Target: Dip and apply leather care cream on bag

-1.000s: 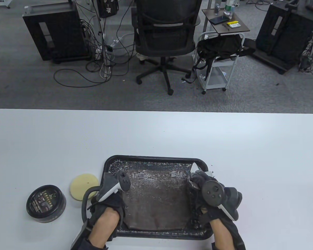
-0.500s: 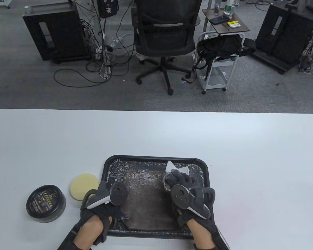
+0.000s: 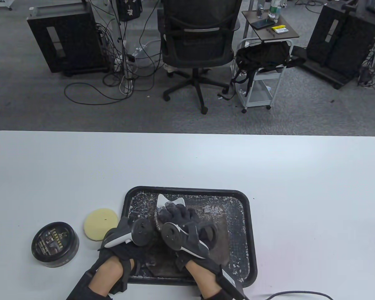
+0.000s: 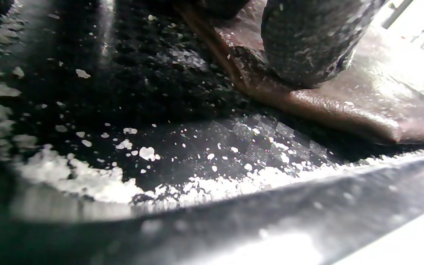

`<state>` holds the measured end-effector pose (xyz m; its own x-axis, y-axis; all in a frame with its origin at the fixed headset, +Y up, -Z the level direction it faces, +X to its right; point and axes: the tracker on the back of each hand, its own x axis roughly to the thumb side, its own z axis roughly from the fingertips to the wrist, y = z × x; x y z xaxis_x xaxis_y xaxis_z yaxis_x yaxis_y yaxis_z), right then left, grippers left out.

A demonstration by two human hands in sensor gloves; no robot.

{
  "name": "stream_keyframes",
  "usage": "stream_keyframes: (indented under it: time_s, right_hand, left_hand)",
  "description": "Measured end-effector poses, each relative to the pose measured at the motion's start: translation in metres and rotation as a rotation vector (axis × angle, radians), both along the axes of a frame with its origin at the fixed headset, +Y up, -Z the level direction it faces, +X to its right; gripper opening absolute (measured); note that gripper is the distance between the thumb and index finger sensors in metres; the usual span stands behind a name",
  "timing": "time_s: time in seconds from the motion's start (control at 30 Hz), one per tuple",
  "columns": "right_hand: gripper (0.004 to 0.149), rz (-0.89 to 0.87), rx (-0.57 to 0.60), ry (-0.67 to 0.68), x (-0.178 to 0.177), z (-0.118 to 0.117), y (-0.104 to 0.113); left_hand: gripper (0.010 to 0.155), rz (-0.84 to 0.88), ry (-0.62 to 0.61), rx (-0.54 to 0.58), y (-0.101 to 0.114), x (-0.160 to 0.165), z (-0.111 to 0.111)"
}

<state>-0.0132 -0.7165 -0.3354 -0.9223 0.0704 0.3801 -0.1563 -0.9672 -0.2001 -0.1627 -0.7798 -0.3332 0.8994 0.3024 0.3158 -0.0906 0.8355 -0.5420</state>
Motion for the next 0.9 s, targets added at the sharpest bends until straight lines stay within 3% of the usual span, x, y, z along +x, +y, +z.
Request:
stream_keyframes:
  time_s: [0.13, 0.3, 0.43, 0.9]
  right_hand:
    - [0.051, -0.048, -0.086, 0.013, -0.014, -0.013, -0.008]
    - [0.051, -0.173, -0.28, 0.07, -0.028, -0.029, -0.023]
    - [0.051, -0.126, -0.335, 0.101, -0.035, -0.033, -0.034]
    - [0.051, 0.026, -0.321, 0.033, -0.026, -0.032, -0.034]
  left_hand:
    - [0.078, -0.005, 0.001, -0.004, 0.0, 0.0, 0.001]
    - [0.078, -0.005, -0.003, -0.009, 0.0, 0.001, 0.001]
    - [0.078, -0.005, -0.005, -0.013, 0.0, 0.001, 0.001]
    - [0.077, 0.05, 0.005, -0.033, -0.003, -0.004, 0.001]
